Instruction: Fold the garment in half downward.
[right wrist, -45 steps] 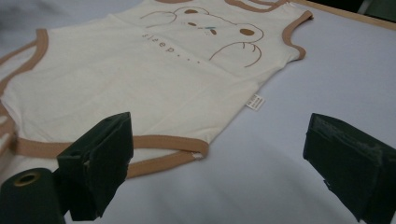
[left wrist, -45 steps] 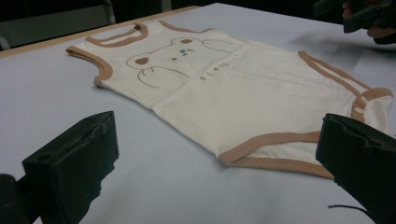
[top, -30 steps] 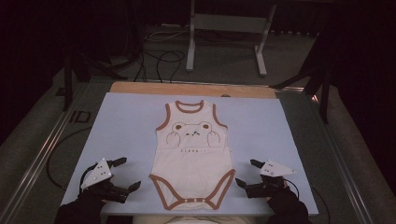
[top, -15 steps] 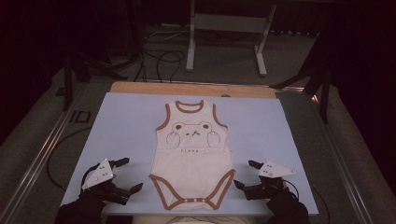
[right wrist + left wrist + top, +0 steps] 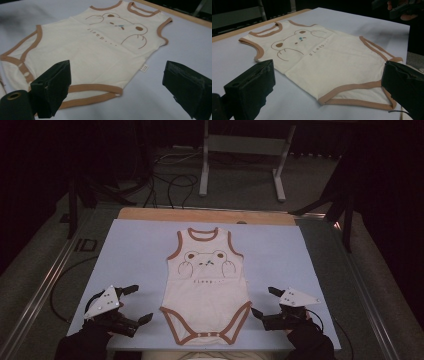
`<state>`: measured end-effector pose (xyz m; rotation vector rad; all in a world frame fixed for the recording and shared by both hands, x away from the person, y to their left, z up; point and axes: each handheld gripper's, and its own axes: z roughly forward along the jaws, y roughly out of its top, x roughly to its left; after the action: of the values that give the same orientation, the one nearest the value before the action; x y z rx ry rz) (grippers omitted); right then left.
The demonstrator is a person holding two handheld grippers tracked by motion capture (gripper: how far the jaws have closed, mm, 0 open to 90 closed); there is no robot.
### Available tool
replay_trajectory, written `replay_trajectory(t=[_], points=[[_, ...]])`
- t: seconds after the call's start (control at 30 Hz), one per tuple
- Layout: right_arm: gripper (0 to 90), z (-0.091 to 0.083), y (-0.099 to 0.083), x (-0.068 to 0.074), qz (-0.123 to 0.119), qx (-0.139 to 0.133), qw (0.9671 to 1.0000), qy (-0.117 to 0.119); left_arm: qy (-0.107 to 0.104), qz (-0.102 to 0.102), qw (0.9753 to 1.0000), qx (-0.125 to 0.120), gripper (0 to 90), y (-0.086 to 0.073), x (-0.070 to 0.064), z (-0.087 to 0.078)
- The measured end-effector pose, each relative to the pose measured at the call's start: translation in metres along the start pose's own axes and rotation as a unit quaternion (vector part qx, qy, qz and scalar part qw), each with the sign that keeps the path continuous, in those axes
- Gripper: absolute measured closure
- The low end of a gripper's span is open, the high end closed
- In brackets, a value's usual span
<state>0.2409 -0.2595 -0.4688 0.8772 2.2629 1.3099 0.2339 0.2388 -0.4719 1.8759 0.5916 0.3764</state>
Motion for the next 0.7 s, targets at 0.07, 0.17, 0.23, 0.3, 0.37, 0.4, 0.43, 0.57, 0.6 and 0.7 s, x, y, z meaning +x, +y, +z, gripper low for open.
replay_trajectory(t=[0.07, 0.17, 0.23, 0.3, 0.37, 0.4, 0.43, 0.57, 0.6, 0.7], points=[[8.4, -0.002, 0.005, -0.001, -0.002, -0.003, 1.0000, -0.006, -0.002, 0.002, 1.0000, 0.003, 0.1, 0.004, 0.001, 0.000], [8.3, -0.005, 0.015, -0.004, -0.009, -0.009, 0.9999, -0.011, -0.005, 0.003, 1.0000, 0.000, 0.2, 0.010, 0.003, 0.000], [8.3, -0.005, 0.020, -0.005, -0.021, -0.009, 0.9996, -0.017, -0.004, 0.010, 0.9999, 0.003, 0.2, 0.015, 0.004, 0.001], [8.4, -0.004, 0.024, -0.007, -0.022, -0.012, 0.9995, -0.016, -0.007, 0.014, 0.9999, 0.006, 0.2, 0.020, 0.007, 0.002], [8.3, -0.003, 0.030, -0.008, -0.024, -0.015, 0.9995, -0.015, -0.009, 0.015, 0.9998, 0.006, 0.1, 0.026, 0.009, 0.003], [8.4, -0.003, 0.032, -0.009, -0.023, -0.018, 0.9995, -0.014, -0.011, 0.017, 0.9998, 0.005, 0.1, 0.030, 0.010, 0.003], [8.4, -0.003, 0.037, -0.010, -0.030, -0.021, 0.9992, -0.014, -0.011, 0.017, 0.9998, 0.002, 0.1, 0.032, 0.011, 0.003], [8.4, 0.000, 0.048, -0.014, -0.040, -0.027, 0.9986, -0.023, -0.008, 0.021, 0.9997, 0.004, 0.1, 0.041, 0.016, 0.006], [8.3, 0.001, 0.050, -0.015, -0.043, -0.026, 0.9985, -0.024, -0.011, 0.022, 0.9997, 0.005, 0.1, 0.044, 0.018, 0.008], [8.4, 0.005, 0.059, -0.019, -0.050, -0.032, 0.9977, -0.032, -0.015, 0.020, 0.9997, 0.004, 0.1, 0.047, 0.020, 0.010]])
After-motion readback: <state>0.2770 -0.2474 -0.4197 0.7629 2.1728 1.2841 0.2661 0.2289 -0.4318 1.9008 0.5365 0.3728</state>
